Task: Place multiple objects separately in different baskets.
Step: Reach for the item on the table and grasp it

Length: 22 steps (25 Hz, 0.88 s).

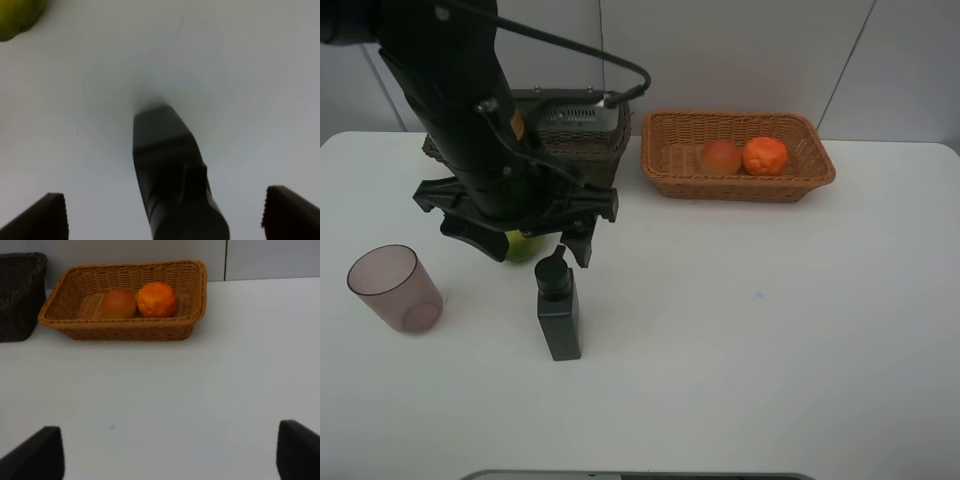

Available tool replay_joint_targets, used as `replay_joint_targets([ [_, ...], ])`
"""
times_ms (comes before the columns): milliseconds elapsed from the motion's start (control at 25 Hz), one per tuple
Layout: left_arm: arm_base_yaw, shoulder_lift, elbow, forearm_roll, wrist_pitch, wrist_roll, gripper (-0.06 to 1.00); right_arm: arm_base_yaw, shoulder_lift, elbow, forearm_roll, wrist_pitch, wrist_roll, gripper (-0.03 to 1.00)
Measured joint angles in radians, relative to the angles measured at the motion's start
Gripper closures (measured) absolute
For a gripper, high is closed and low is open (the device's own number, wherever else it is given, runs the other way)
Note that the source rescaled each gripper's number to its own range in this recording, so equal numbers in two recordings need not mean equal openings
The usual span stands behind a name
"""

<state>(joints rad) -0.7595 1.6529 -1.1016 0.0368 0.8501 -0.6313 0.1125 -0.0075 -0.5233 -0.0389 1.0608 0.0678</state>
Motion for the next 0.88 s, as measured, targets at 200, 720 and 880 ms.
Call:
replay_joint_targets([
  [200, -0.037, 0.047, 0.000, 0.011, -0.027, -0.020, -0.06, 0.000, 0.000, 0.000, 0.000, 0.000, 0.000, 0.12],
  [720, -0.043, 0.103, 0.043, 0.016, -0.103, -0.029, -0.06, 0.000, 0.000, 0.000, 0.000, 0.000, 0.000, 0.12],
  [880, -0.044, 0.103, 0.098, -0.003, -0.150, -0.033, -0.06, 0.000, 0.000, 0.000, 0.000, 0.000, 0.000, 0.12],
])
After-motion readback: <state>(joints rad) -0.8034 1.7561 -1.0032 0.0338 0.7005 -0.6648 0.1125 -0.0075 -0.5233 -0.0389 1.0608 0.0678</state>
